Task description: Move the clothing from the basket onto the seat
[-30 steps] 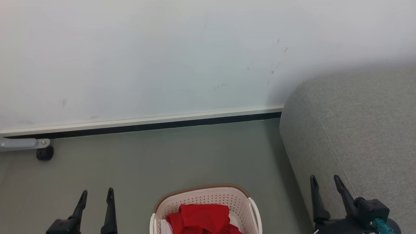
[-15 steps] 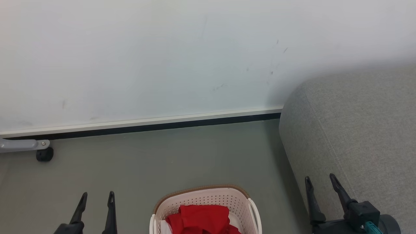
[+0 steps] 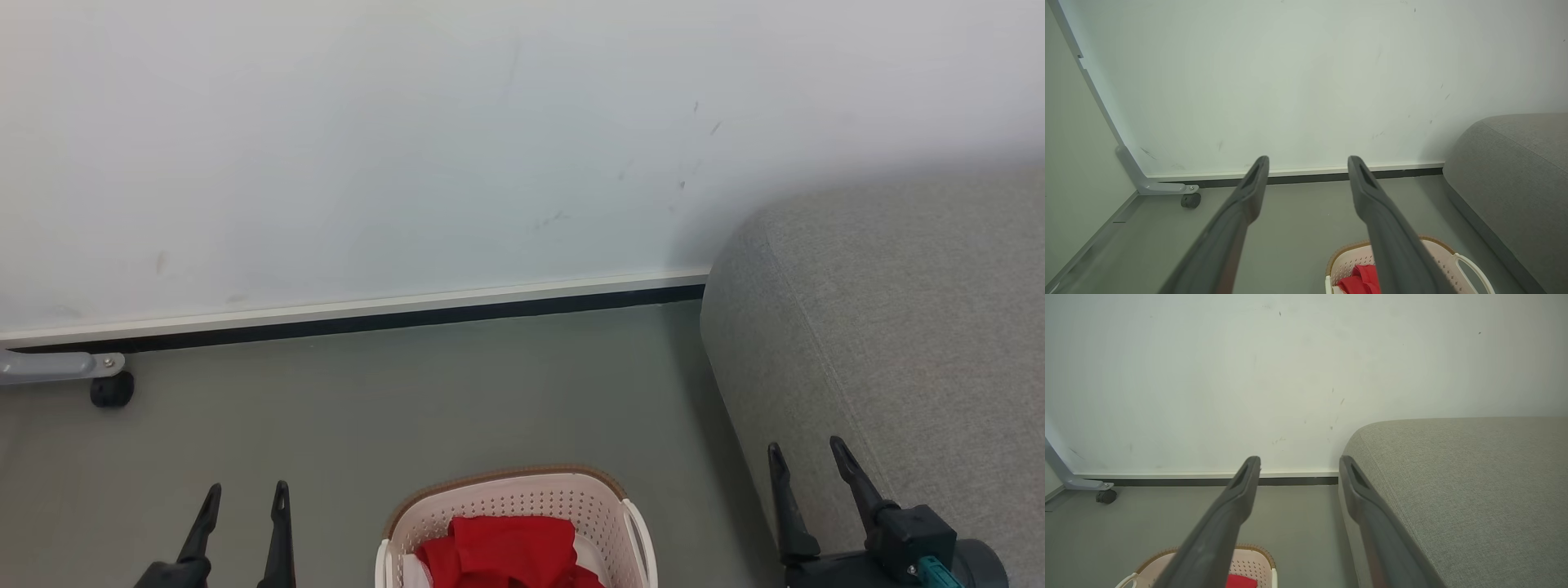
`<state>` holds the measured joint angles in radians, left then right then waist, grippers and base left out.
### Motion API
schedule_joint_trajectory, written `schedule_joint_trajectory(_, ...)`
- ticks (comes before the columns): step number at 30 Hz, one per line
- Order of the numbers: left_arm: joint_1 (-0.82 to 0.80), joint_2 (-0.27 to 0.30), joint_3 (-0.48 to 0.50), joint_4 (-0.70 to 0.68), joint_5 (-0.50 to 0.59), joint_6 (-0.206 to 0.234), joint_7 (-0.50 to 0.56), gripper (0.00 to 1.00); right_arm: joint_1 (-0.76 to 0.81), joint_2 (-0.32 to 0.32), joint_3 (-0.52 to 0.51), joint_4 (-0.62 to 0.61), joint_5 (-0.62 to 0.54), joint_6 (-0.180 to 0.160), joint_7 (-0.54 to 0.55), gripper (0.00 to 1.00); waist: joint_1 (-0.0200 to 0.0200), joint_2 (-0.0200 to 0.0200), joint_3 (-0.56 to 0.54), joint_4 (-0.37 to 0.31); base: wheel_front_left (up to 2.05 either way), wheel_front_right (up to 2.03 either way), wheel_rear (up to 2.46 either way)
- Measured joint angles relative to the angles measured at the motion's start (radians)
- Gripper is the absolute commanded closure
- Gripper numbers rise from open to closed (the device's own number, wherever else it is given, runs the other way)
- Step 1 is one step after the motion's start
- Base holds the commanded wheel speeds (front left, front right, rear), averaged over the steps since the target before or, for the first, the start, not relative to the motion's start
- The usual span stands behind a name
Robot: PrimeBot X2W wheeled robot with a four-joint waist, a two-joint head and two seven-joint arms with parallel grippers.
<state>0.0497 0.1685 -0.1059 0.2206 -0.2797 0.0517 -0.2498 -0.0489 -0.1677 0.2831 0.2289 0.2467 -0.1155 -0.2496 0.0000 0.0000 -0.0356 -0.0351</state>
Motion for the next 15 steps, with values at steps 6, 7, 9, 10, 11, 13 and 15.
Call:
schedule_joint_trajectory(6, 0.0, -0.001, 0.006, 0.001, 0.0, -0.009, 0.0, 0.0, 0.0, 0.0, -0.002, 0.0, 0.0, 0.0, 0.0, 0.0, 0.0, 0.0, 0.001, -0.001, 0.0, 0.0, 0.0)
schedule_joint_trajectory(7, 0.0, -0.002, 0.007, 0.001, 0.0, -0.009, 0.0, 0.0, 0.0, 0.0, -0.002, 0.0, 0.0, 0.0, 0.0, 0.0, 0.0, 0.0, 0.002, -0.001, 0.0, 0.0, 0.0)
schedule_joint_trajectory(9, 0.0, -0.004, 0.008, 0.001, 0.001, -0.009, 0.0, 0.0, 0.0, 0.0, -0.003, 0.0, 0.0, 0.0, 0.0, 0.0, 0.0, 0.0, 0.003, -0.001, 0.0, 0.0, 0.0)
schedule_joint_trajectory(10, 0.0, -0.005, 0.008, 0.001, 0.002, -0.009, 0.0, 0.0, 0.0, 0.0, -0.003, 0.0, 0.0, 0.0, 0.0, 0.0, 0.0, 0.0, 0.004, -0.001, 0.0, 0.0, 0.0)
schedule_joint_trajectory(11, 0.0, -0.005, 0.008, 0.001, 0.002, -0.009, 0.0, 0.0, 0.0, 0.0, -0.003, 0.0, 0.0, 0.0, 0.0, 0.0, 0.0, 0.0, 0.005, -0.001, 0.0, 0.0, 0.0)
schedule_joint_trajectory(13, 0.0, -0.005, 0.01, 0.0, 0.008, -0.009, 0.0, 0.0, 0.0, 0.0, -0.003, 0.0, 0.0, 0.0, 0.0, 0.0, 0.0, 0.0, 0.007, -0.002, 0.0, 0.0, 0.0)
schedule_joint_trajectory(15, 0.001, -0.005, 0.013, -0.004, 0.011, -0.009, 0.0, 0.0, 0.002, 0.0, -0.003, -0.005, 0.0, 0.0, 0.0, 0.0, 0.0, 0.0, 0.011, -0.003, 0.0, 0.0, 0.0)
